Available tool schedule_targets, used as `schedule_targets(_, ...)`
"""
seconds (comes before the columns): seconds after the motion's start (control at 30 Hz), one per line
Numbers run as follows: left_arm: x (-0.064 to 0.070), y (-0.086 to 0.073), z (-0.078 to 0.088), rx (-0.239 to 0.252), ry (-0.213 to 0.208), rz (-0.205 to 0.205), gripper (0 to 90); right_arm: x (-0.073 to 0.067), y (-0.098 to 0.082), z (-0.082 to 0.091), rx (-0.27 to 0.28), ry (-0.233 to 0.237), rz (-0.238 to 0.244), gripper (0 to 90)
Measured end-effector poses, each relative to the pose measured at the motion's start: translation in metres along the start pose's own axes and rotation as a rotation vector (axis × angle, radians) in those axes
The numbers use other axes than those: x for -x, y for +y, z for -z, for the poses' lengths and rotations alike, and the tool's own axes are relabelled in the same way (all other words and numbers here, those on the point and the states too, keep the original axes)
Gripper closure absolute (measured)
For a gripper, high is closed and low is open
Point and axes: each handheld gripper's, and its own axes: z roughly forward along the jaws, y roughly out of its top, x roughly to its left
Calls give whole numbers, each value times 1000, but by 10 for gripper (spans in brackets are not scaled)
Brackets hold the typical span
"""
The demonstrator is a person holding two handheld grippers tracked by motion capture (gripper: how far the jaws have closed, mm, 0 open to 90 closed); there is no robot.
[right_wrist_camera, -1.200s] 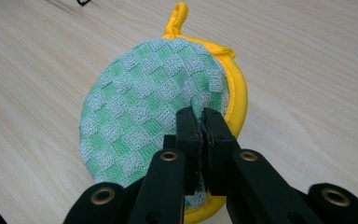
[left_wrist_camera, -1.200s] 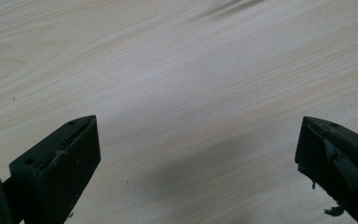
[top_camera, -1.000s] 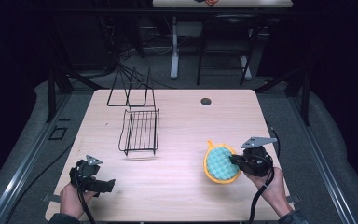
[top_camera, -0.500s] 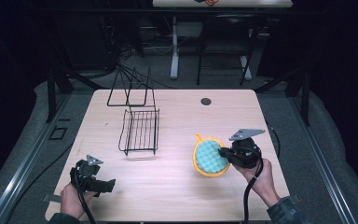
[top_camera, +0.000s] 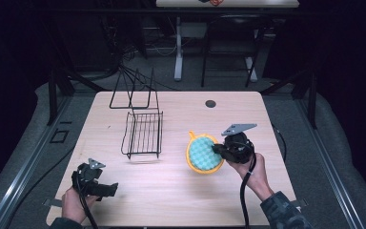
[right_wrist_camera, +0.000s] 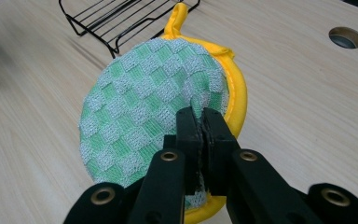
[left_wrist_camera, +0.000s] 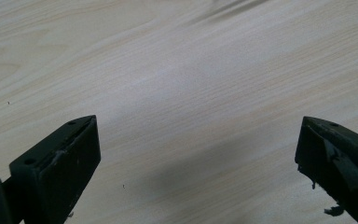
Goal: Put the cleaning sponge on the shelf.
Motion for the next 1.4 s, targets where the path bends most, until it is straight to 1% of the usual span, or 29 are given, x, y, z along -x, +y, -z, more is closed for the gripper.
schedule_targets(0.17,0,0,0,-1,0,-1,2,-1,7,-4,11,3,-1,870)
schedule_targets(0.27,0,0,0,2,0,-3,2,-2,13,-8,14,7,9,870)
schedule_targets(0.53,0,0,0,5,0,-4,2,-4,25,-14,27,9,13,870)
schedule_targets(0.8,0,1,0,6,-3,-3,2,-8,39,-24,32,21,26,870)
schedule_targets(0.93,0,0,0,5,-4,-3,2,-10,43,-26,39,23,34,870)
schedule_targets(1.07,0,1,0,8,-3,-4,2,-12,49,-31,44,32,33,869)
schedule_targets(1.4,0,1,-1,8,-3,-7,2,-15,61,-37,54,40,39,869)
